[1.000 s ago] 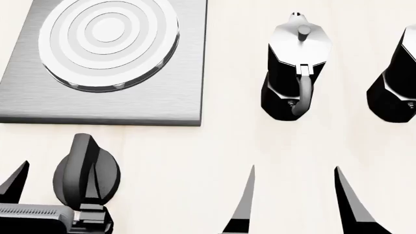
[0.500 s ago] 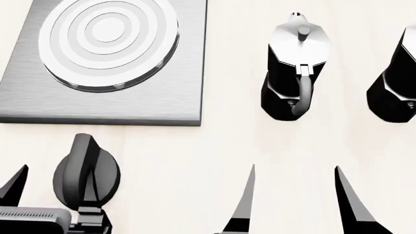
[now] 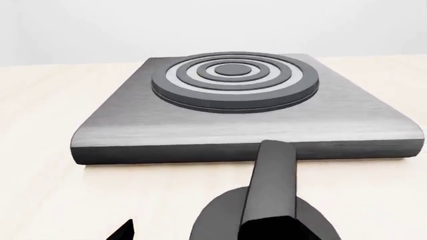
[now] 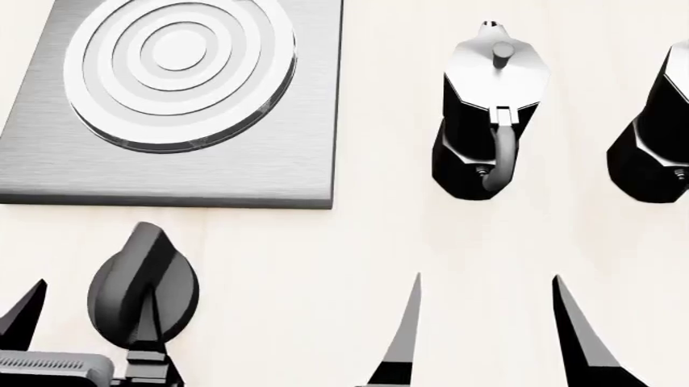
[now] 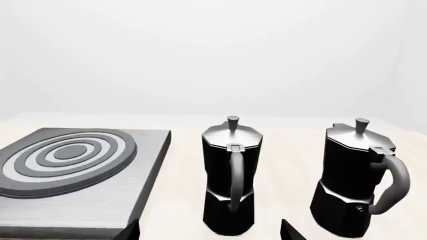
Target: Turn off the stove.
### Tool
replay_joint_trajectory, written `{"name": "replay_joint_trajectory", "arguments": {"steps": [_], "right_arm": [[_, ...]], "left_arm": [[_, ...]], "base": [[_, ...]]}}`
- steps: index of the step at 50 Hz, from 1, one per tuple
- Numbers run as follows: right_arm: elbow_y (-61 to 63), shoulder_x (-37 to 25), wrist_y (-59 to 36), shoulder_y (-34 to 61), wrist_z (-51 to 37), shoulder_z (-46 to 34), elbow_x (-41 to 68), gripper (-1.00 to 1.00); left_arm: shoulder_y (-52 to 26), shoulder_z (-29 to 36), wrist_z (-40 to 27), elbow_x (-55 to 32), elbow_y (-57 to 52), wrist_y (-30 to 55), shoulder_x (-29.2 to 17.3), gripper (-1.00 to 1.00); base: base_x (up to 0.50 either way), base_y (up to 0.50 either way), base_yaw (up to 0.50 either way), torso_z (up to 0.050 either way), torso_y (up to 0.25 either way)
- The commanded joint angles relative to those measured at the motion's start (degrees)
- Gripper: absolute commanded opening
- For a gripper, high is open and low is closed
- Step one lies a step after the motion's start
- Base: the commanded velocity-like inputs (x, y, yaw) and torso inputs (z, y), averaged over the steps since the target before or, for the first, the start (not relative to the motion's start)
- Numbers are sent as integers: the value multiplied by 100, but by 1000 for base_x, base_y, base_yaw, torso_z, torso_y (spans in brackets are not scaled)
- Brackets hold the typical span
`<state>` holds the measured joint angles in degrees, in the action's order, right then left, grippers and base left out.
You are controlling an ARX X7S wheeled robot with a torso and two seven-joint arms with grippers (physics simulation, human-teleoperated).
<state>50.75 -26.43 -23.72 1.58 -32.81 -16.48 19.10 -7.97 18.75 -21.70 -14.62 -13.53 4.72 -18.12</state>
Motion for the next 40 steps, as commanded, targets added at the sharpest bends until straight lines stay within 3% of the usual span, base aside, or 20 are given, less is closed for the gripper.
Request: {"name": "replay_joint_trajectory", "arguments": {"steps": [1,40], "right_arm": [[-4,-19,27,-12,-18,-22,-3,100],[11,-71,19,23,-97,-54,62,100]], "left_arm": [[158,-111,-176,-53,85,16,-83,100],[450,-252,-310,-173,17,-85,-224,100]], "base": [[0,0,0,0,0],[0,0,0,0,-1]]}}
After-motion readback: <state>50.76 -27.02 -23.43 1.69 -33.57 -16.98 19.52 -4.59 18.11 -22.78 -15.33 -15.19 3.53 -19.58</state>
